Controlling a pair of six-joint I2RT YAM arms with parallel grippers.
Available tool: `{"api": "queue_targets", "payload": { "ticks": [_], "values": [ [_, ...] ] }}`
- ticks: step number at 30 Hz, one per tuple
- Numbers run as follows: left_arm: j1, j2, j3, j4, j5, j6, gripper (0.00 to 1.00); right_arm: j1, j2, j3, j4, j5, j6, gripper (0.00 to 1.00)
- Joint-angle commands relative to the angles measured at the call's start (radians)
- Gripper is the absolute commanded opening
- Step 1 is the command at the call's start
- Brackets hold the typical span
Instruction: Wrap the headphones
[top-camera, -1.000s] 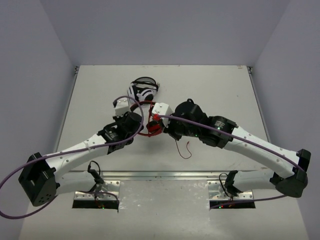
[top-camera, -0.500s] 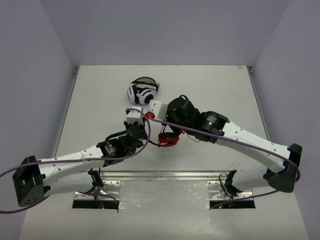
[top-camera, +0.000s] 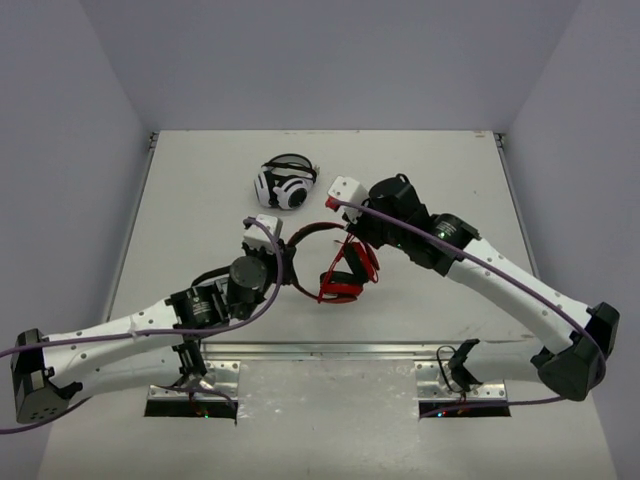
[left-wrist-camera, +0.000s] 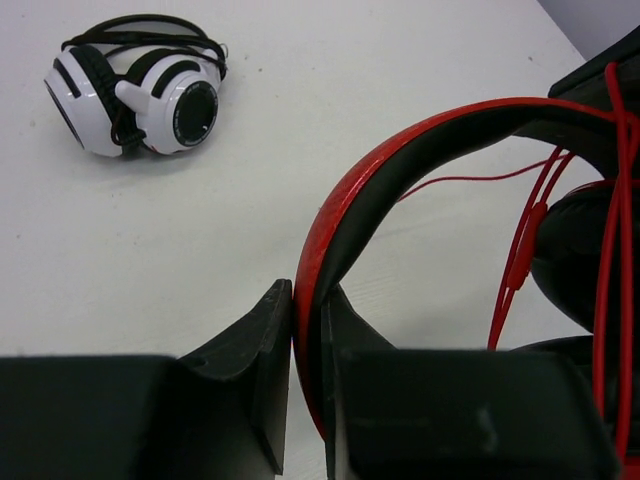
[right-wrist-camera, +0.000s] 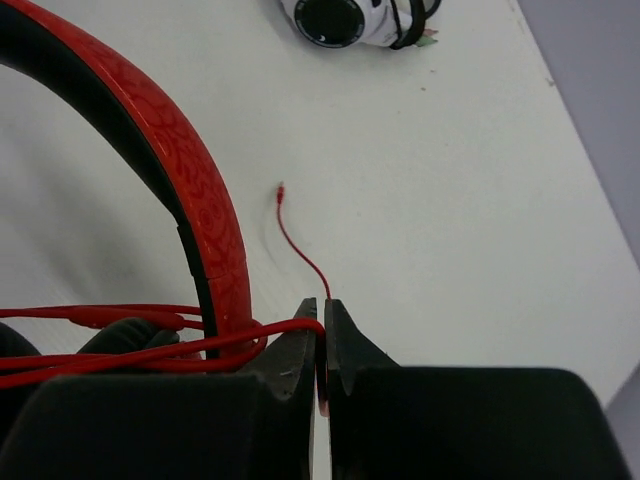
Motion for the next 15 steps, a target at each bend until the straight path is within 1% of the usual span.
{"api": "queue_targets", "payload": {
  "ticks": [1,3,4,5,6,7,8,10,11,12,13,14,15],
  "values": [
    [-0.033,-0.078,0.081,-0.016,0.176,0.038,0.0,-0.098,-0.062,-0.04,0.141,-0.065,0.116,0.01],
    [-0.033,-0.107,0.104,-0.019,0.186,0.035,0.0,-0.127,-0.101,-0.068,0.181,-0.126,0.165,0.02],
    [-0.033,-0.118,0.125,-0.021,0.199,0.027,0.0,-0.132,-0.119,-0.106,0.201,-0.198,0.179,0.02],
    [-0.033,-0.132,0.139,-0.022,0.203,0.021,0.0,-0.135,-0.137,-0.129,0.259,-0.237,0.208,0.04],
    [-0.031,-0.138,0.164,-0.022,0.22,0.015,0.0,-0.135,-0.176,-0.183,0.294,-0.324,0.226,0.05],
    [-0.033,-0.141,0.178,-0.024,0.226,0.012,0.0,-0.133,-0.193,-0.209,0.331,-0.372,0.245,0.05],
    [-0.033,-0.142,0.193,-0.027,0.231,0.01,0.0,-0.135,-0.208,-0.235,0.412,-0.422,0.28,0.05],
    [-0.033,-0.136,0.237,-0.037,0.246,0.01,0.0,-0.135,-0.239,-0.307,0.495,-0.531,0.335,0.05],
    [-0.033,-0.135,0.265,-0.045,0.254,0.009,0.0,-0.135,-0.251,-0.35,0.585,-0.582,0.372,0.1],
    [-0.033,-0.133,0.28,-0.051,0.255,0.01,0.0,-0.135,-0.256,-0.37,0.625,-0.582,0.389,0.11],
    [-0.033,-0.129,0.296,-0.057,0.255,0.012,0.0,-0.135,-0.259,-0.39,0.67,-0.623,0.407,0.12],
    [-0.033,-0.127,0.311,-0.065,0.259,0.012,0.0,-0.138,-0.26,-0.409,0.758,-0.648,0.439,0.16],
    [-0.033,-0.124,0.325,-0.077,0.257,0.015,0.0,-0.138,-0.259,-0.439,0.797,-0.67,0.456,0.16]
  ]
}}
